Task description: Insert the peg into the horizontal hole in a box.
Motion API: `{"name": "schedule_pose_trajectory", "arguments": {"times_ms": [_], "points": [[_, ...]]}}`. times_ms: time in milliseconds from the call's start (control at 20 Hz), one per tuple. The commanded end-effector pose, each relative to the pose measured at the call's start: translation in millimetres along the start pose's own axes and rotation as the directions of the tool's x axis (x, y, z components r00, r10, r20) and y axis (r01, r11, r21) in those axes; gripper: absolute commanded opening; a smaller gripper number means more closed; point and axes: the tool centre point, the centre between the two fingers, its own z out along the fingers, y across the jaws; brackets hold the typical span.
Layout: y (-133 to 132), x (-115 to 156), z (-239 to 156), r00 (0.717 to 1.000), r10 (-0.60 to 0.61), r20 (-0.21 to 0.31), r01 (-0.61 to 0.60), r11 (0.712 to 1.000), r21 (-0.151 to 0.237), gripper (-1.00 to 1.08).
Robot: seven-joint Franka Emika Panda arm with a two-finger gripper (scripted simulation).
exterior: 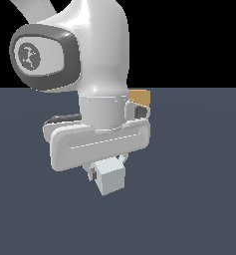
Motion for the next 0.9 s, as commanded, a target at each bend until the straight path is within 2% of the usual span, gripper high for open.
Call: {"name": "schedule_pose_trajectory", "arguments": {"times_ms": [0, 500, 850], "points": [[0, 0, 0, 1.000, 0.000, 0.000, 0.000, 1.000, 0.000, -1.00], [3, 3, -2, 1.000, 0.004, 0.000, -0.004, 1.000, 0.000, -1.00], [24, 21, -13, 0.999, 0.033, 0.000, -0.033, 0.999, 0.000, -1.00]]}}
